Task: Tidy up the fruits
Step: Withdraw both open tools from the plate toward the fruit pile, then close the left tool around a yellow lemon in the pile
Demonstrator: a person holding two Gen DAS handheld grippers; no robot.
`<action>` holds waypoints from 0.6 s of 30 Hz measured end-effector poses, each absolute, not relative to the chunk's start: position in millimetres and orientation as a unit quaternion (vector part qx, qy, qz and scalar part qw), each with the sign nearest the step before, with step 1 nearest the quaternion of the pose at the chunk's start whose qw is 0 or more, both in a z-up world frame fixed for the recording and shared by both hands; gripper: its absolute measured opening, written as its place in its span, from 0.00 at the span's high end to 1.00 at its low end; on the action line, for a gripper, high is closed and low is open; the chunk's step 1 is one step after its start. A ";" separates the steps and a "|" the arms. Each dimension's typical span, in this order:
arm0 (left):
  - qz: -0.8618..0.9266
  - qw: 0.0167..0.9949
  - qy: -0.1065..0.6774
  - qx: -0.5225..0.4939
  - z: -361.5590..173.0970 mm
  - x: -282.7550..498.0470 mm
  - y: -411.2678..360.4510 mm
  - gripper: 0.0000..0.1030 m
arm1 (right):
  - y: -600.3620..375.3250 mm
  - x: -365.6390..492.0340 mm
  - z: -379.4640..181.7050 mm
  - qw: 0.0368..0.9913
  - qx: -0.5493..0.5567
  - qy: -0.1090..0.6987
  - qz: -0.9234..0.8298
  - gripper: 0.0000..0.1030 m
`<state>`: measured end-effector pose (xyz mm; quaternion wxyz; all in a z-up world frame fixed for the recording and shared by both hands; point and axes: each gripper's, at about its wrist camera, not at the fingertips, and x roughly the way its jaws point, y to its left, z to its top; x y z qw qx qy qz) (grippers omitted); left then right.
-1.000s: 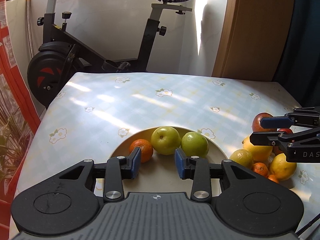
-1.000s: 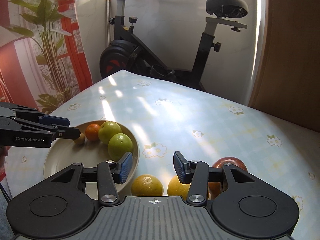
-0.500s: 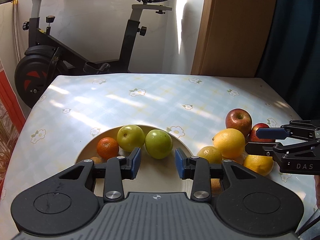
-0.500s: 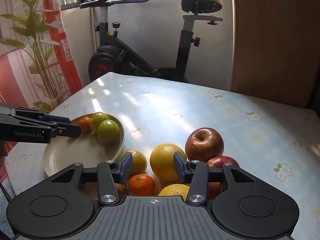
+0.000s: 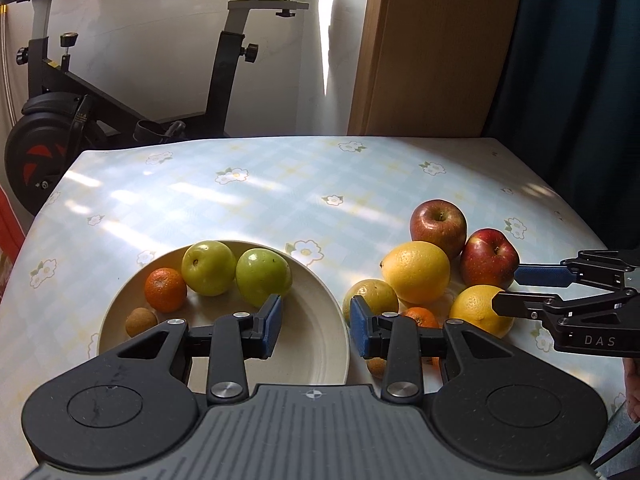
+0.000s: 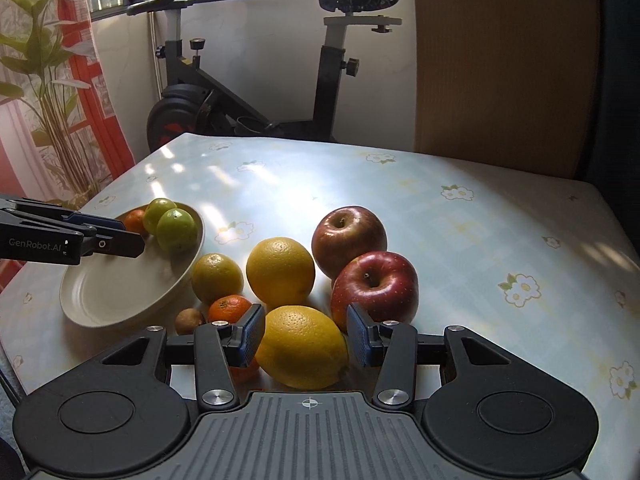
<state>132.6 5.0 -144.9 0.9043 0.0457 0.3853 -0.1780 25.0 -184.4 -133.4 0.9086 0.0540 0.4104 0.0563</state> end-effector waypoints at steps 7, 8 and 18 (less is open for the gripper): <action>-0.207 0.894 0.395 0.046 -151.0 136.9 -11.3 0.62 | -192.8 18.5 -137.4 0.905 0.056 0.418 0.059 0.60; -0.214 0.892 0.396 0.045 -152.7 137.7 -13.9 0.62 | -193.8 17.7 -138.4 0.904 0.057 0.420 0.060 0.62; -0.273 0.870 0.407 0.060 -163.6 141.8 -51.5 0.64 | -201.5 10.5 -145.8 0.897 0.057 0.435 0.058 0.64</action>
